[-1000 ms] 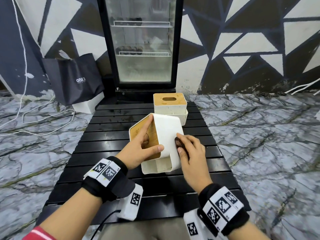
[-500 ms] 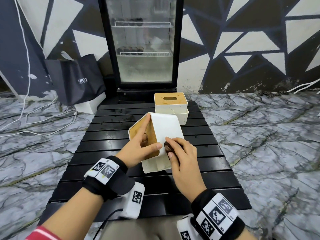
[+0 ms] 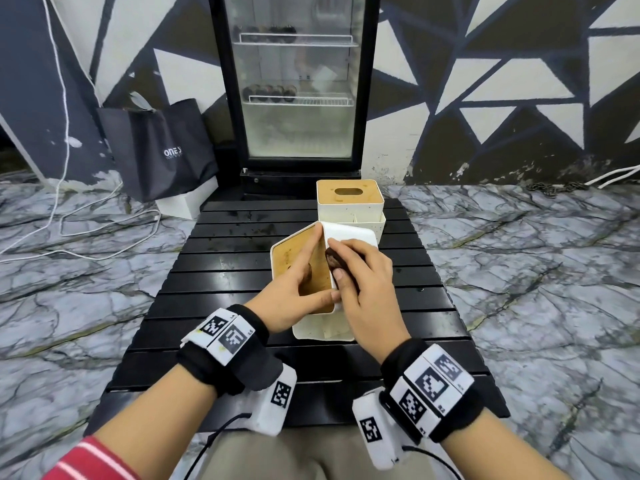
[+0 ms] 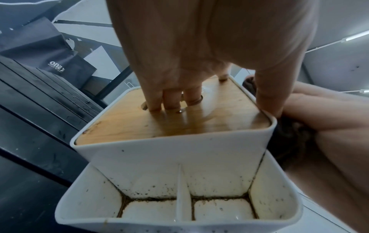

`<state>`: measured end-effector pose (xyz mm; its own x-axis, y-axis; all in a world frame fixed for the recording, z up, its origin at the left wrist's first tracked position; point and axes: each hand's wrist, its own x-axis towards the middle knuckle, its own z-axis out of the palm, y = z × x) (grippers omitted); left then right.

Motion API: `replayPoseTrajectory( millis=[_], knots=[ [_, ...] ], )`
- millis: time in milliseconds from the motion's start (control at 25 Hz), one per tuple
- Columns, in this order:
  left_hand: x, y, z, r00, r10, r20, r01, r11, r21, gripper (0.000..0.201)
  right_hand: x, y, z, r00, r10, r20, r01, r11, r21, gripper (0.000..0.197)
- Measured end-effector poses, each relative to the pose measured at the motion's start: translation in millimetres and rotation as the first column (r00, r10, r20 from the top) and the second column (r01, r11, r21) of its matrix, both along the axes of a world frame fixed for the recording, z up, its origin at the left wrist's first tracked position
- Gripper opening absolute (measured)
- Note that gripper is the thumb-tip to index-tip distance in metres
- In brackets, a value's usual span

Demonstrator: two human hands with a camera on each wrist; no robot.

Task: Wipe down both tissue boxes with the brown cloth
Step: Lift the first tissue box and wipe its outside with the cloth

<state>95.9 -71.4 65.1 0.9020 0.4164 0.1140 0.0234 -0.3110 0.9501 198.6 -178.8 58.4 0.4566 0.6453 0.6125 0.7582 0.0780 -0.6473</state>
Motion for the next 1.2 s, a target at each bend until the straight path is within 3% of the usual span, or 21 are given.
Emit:
replayPoseTrajectory(
  millis=[200, 360, 560, 760, 880, 1000, 1200],
  knots=[
    [1.4, 0.6, 1.3, 1.0, 0.007, -0.014, -0.006, 0.999, 0.051, 0.093, 15.3, 14.6, 21.6, 0.999, -0.002, 0.038, 0.003, 1.0, -0.031, 0.038],
    [-6.3, 1.6, 3.9, 0.999, -0.021, -0.045, 0.021, 1.0, -0.002, 0.094, 28.6, 16.2, 33.2, 1.0, 0.017, 0.025, -0.014, 0.99, -0.142, 0.037],
    [-13.6, -1.6, 10.6, 0.994, 0.058, -0.093, -0.052, 0.997, 0.061, 0.094, 49.6, 10.4, 38.8, 0.998, 0.01, 0.054, 0.005, 0.962, -0.274, 0.035],
    [-18.7, -1.5, 13.6, 0.987, 0.095, -0.127, -0.095, 0.995, 0.01, 0.119, 53.1, -3.5, 35.3, 0.999, 0.032, -0.03, -0.039, 0.967, -0.253, 0.036],
    [-22.7, -4.2, 13.1, 0.989, 0.083, -0.125, -0.079, 0.996, 0.032, 0.111, 50.2, -12.9, 34.8, 0.983, 0.054, -0.175, -0.083, 0.983, -0.161, 0.035],
    [-25.8, -6.8, 6.9, 0.992, 0.057, -0.114, -0.046, 0.995, 0.092, 0.103, 48.9, -22.3, 32.0, 0.956, 0.061, -0.288, -0.112, 0.98, -0.167, 0.033],
    [-19.6, -9.3, -4.2, 0.991, 0.075, -0.107, -0.068, 0.995, 0.067, 0.08, 44.6, -29.7, 9.6, 0.951, 0.043, -0.307, -0.108, 0.974, -0.197, 0.034]
  ],
)
